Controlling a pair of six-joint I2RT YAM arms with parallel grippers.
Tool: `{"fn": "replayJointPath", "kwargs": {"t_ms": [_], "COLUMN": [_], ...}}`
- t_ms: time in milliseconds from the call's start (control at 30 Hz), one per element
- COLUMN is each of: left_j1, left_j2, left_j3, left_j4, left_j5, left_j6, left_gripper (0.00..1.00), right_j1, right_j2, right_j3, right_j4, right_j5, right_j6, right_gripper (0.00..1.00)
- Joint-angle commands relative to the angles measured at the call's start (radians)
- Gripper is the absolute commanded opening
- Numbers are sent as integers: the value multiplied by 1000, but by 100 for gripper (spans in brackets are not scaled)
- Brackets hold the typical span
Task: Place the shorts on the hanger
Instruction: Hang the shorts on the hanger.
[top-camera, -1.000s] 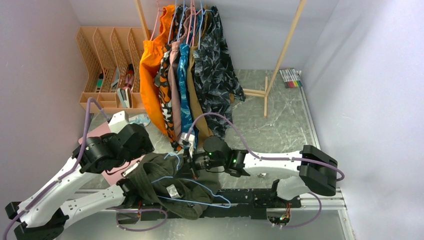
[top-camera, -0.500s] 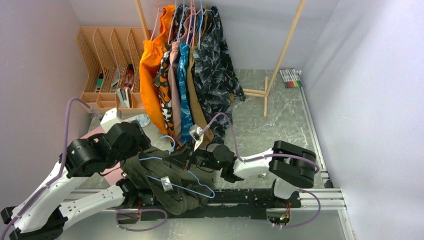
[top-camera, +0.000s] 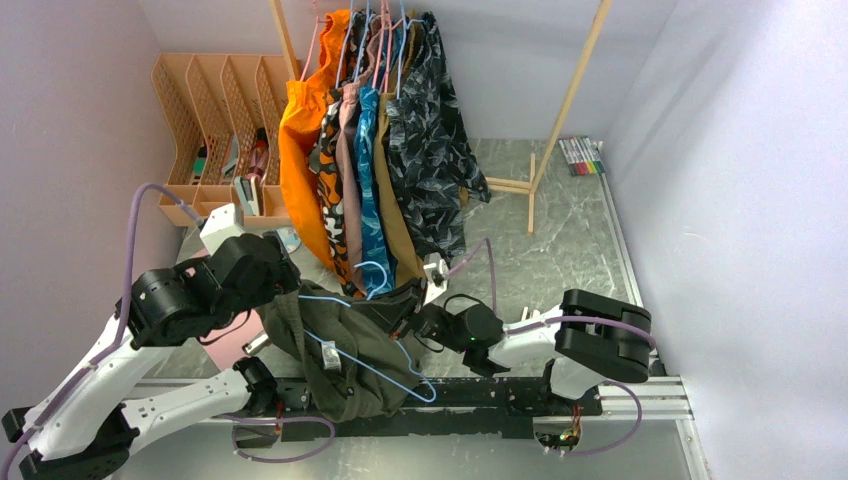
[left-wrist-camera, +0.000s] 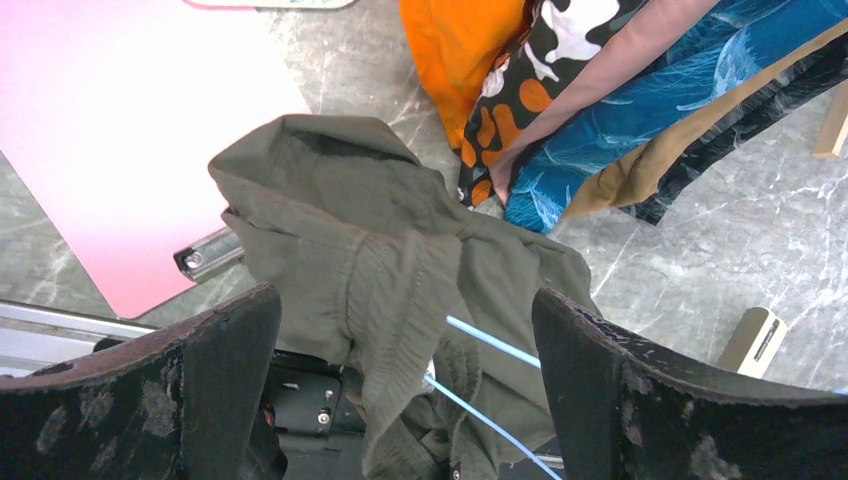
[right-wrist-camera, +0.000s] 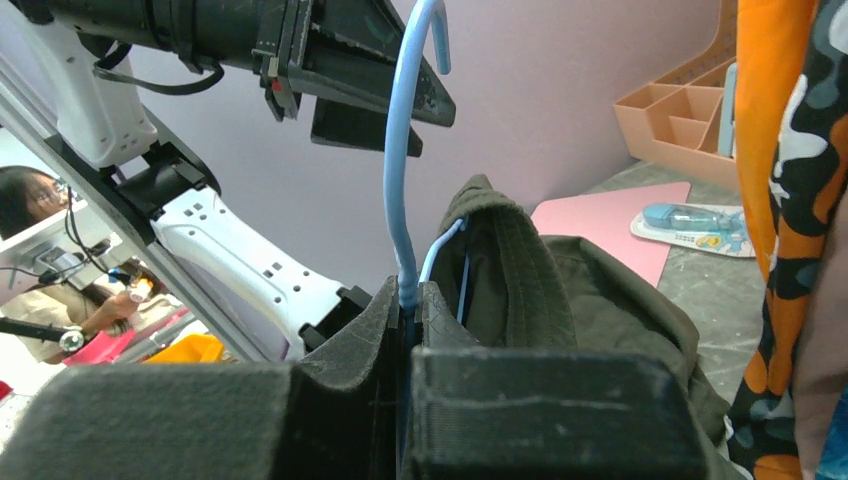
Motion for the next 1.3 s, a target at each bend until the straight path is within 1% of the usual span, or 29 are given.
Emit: {"fn": "replayJointPath", "kwargs": {"t_ms": [0, 167, 267, 333, 433, 633, 700, 767, 833, 900, 967, 1167, 1267], "left_j1": [6, 5, 5, 5, 7, 5, 6, 6, 6, 6, 6, 6, 4], "left_j2": [50, 124, 156, 165, 167, 144, 135, 130, 125, 125, 129, 148, 162], "left_j3": [48, 77, 82, 73, 54, 53, 51, 41, 25, 9, -3, -20, -37], "left_j4": [-2, 0, -1, -2, -2, -2, -2, -1, -3, -4, -4, -4, -4], "left_j5": [-40, 19, 68, 100, 145, 218, 237, 257, 267, 274, 280, 255, 229], "left_j6": [74, 143, 200, 227, 252, 304, 326, 343, 356, 375, 390, 414, 410], "left_gripper": [97, 91, 84, 81, 81, 90, 90, 87, 84, 77, 73, 74, 72], "right_j1": [8, 7, 7, 8, 7, 7, 7, 7, 7, 7, 7, 6, 6], "right_j2": [-31, -59, -71, -81, -91, -90, -88, -88, -85, -85, -86, -82, -84], "right_j3": [-35, -52, -59, -61, -62, -66, -62, -55, -53, -49, -46, -33, -27], "right_j4": [172, 150, 138, 129, 119, 121, 115, 109, 108, 105, 100, 87, 81], "right_j5": [65, 54, 52, 48, 47, 48, 46, 46, 47, 48, 46, 45, 44], "right_j6": [-33, -43, -45, -46, -49, -49, -52, -55, -54, -56, -56, -57, -57], "right_gripper": [0, 0, 0, 0, 0, 0, 0, 0, 0, 0, 0, 0, 0]}}
